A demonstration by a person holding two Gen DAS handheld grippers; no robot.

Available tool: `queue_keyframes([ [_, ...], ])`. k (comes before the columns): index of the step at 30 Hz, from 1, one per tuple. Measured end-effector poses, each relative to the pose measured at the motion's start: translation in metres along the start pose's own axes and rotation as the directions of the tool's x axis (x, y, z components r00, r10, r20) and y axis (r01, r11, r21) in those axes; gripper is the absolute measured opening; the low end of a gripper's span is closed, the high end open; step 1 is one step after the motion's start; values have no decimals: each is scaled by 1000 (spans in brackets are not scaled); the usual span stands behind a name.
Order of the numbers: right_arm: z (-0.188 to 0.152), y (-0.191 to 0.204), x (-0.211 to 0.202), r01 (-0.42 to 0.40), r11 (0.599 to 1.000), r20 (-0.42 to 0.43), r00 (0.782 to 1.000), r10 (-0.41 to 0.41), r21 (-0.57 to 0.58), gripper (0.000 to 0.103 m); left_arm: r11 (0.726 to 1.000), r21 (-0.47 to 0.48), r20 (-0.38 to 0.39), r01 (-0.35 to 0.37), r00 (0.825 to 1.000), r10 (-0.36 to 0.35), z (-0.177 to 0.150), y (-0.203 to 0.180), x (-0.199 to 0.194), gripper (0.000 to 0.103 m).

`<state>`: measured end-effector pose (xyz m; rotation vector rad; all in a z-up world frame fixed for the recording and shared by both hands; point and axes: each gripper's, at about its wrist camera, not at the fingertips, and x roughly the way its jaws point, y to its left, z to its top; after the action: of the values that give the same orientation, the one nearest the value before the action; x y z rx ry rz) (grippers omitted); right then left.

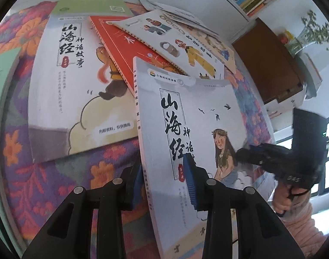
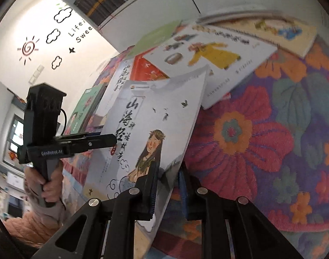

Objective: Organize books

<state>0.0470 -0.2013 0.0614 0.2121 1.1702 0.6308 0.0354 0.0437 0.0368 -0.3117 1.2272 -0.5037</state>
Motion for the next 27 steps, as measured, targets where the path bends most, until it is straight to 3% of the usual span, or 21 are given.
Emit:
queue_keyframes([
  [3, 0, 10, -8, -32, 999, 10, 999, 32, 8, 16, 998, 33, -6, -45, 999, 45, -4, -10, -3, 33],
  [6, 4, 21, -16, -25, 999, 29, 999, 26, -20, 16, 998, 44, 0, -39, 999, 39, -5, -15, -9, 33],
  [14, 22, 42, -21, -79, 997, 2, 997, 79, 15, 16, 996, 47, 91, -73, 994, 69, 5, -17, -52, 33],
  [23, 49, 92, -22, -160, 986, -3, 987, 160, -38, 16, 991, 16, 241, -133, 962, 125, 15, -4, -121, 35],
  [27, 64, 121, -13, -198, 977, -10, 980, 198, -79, 16, 991, -32, 304, -129, 943, 133, 17, 19, -156, 35],
])
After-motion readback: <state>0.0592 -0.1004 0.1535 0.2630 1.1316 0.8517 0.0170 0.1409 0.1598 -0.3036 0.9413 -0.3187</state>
